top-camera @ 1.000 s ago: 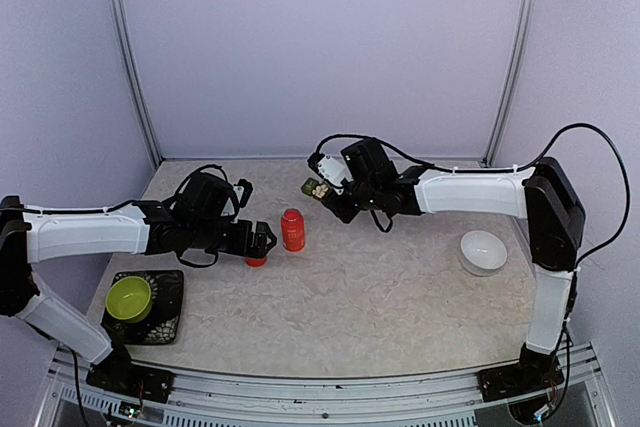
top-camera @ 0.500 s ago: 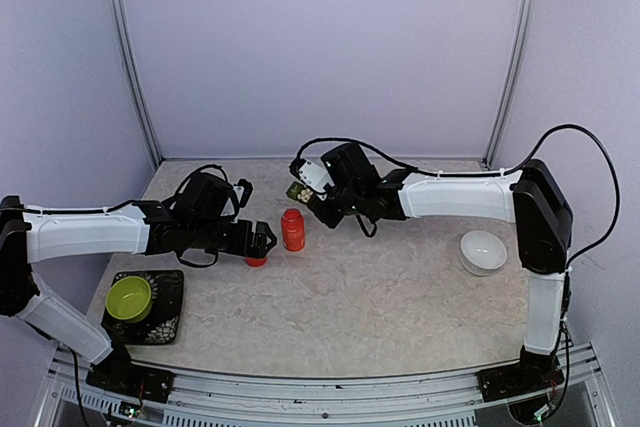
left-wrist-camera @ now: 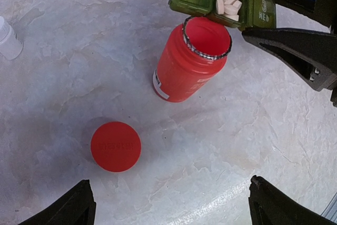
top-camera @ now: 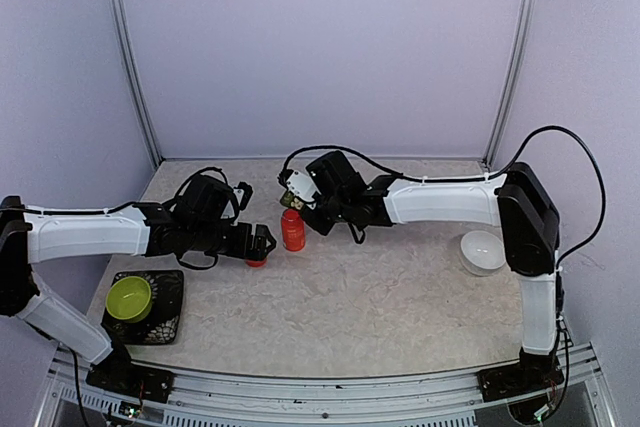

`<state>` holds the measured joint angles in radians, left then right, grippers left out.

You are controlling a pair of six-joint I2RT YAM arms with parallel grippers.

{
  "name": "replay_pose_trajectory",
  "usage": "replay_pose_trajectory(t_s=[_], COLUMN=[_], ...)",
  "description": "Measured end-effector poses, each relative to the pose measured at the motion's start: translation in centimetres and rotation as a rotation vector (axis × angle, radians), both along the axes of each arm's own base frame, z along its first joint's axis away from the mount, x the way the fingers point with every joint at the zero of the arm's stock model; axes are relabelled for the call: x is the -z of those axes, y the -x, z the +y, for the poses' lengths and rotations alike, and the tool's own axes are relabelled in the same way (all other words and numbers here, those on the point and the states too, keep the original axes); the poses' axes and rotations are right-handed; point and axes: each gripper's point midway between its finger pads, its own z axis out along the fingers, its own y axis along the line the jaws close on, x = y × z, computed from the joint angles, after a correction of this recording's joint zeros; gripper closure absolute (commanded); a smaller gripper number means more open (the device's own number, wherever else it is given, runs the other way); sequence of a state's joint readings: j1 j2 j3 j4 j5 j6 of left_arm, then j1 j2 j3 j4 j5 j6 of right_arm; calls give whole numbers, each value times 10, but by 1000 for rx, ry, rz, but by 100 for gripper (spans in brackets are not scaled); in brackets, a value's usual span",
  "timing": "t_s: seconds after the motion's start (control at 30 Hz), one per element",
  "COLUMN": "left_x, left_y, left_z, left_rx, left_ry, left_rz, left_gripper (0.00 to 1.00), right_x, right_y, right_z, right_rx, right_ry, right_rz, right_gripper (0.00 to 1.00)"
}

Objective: Sort the pills into containers
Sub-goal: Pour the pill into the pill bottle.

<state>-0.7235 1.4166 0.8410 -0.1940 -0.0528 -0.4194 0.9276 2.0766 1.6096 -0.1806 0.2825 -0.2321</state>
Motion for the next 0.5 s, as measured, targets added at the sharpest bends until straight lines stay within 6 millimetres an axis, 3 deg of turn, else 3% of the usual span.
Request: replay_pose_trajectory(t_s=[0.5], left_x=[3], left_y=[1], left_z=[1], left_rx=[0], left_ry=[-3], left_rz=[3], left_gripper=[1], right_x=[-3], right_y=[7], right_z=[3], right_rx=[7], right_ry=[100], right_rz=[-91], right_gripper=[77])
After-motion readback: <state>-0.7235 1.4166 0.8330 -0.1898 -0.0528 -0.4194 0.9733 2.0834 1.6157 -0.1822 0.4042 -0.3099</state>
